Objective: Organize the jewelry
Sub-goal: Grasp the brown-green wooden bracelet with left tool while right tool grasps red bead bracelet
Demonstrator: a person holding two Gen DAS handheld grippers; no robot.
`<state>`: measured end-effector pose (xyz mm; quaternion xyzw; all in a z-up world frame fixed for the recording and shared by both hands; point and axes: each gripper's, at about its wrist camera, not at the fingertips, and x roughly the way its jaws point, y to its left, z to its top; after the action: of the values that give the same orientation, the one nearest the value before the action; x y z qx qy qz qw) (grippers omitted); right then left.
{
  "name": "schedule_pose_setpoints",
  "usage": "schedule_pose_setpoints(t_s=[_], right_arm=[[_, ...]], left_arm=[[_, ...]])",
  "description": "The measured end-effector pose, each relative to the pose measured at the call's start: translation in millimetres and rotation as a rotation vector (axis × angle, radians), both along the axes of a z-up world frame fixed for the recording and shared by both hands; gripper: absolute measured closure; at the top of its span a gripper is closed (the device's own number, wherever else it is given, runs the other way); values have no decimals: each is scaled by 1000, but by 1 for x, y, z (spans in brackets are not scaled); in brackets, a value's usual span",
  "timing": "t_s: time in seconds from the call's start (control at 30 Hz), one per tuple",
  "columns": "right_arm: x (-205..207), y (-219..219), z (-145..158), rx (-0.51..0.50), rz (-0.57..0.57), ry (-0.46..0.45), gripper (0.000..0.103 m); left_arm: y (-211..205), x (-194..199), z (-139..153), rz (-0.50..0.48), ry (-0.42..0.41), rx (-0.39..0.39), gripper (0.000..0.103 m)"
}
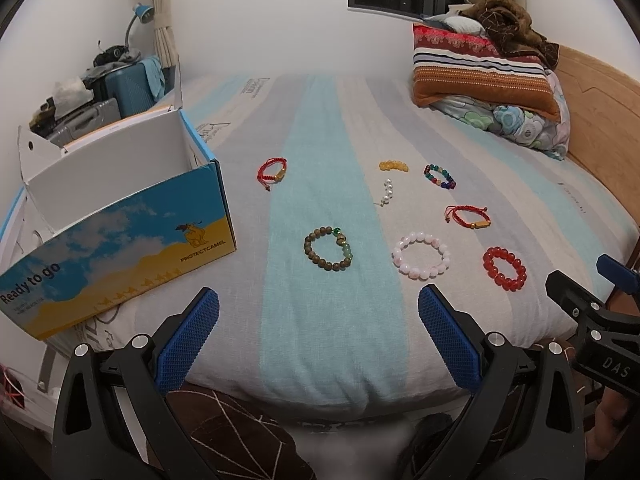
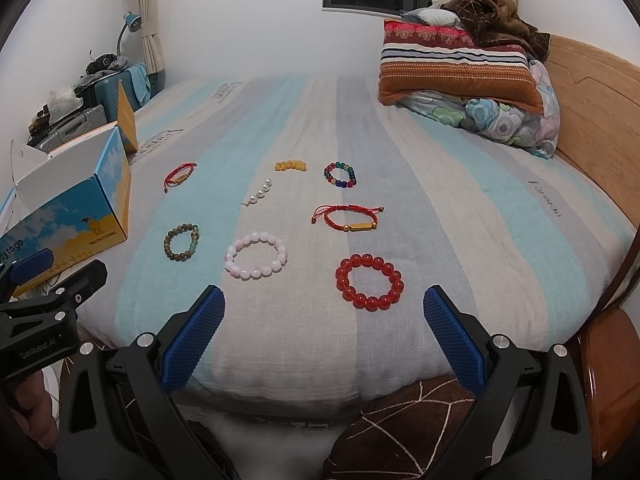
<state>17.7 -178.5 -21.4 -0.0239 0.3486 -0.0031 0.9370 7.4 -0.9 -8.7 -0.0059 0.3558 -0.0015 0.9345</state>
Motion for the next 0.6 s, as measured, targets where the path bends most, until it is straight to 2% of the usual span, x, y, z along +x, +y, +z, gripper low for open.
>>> schedule_pose_setpoints(t_s=[0.3, 0.6], right_arm=[[44, -21, -12, 25, -21, 68, 7], [101, -49, -58, 34, -57, 184, 8]], left_arm=[[-10, 52, -19, -16, 56, -1, 6], [-23, 126, -69, 5, 167, -6, 6]])
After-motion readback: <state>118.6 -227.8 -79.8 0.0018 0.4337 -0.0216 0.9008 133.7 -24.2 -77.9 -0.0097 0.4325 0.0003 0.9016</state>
